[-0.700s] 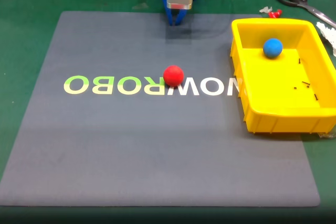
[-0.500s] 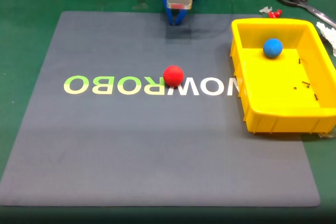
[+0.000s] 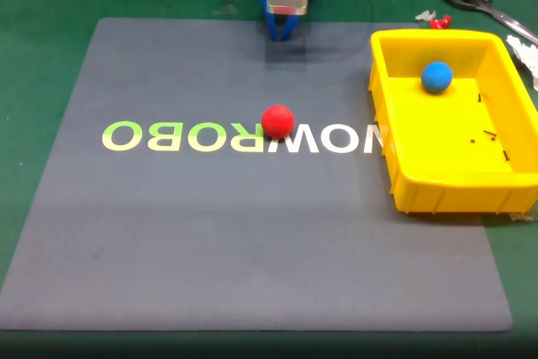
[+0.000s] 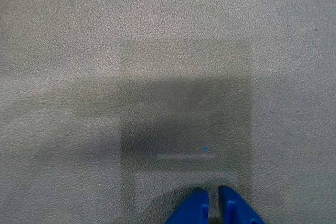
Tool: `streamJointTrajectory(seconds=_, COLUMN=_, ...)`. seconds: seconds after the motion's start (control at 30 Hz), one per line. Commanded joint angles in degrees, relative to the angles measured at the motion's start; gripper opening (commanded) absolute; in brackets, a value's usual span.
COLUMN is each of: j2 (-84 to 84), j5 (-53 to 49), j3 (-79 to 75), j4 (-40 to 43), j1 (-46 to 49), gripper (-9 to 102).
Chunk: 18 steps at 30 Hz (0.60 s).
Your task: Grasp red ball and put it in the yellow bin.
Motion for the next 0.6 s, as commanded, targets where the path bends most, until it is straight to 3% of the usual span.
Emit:
streamJointTrajectory(seconds=0.0, j2=0.7, j5=0.9, j3=1.8, j4=-0.5, j1=-0.5, gripper=2)
streamJointTrajectory(seconds=0.23, j2=0.7, j5=1.5, j3=1.8, j4=-1.3, j1=0.1, gripper=37)
streamJointTrajectory(seconds=0.57, j2=-1.2, j5=-5.4, j3=-4.7, j4=-4.7, j1=6.2, gripper=37)
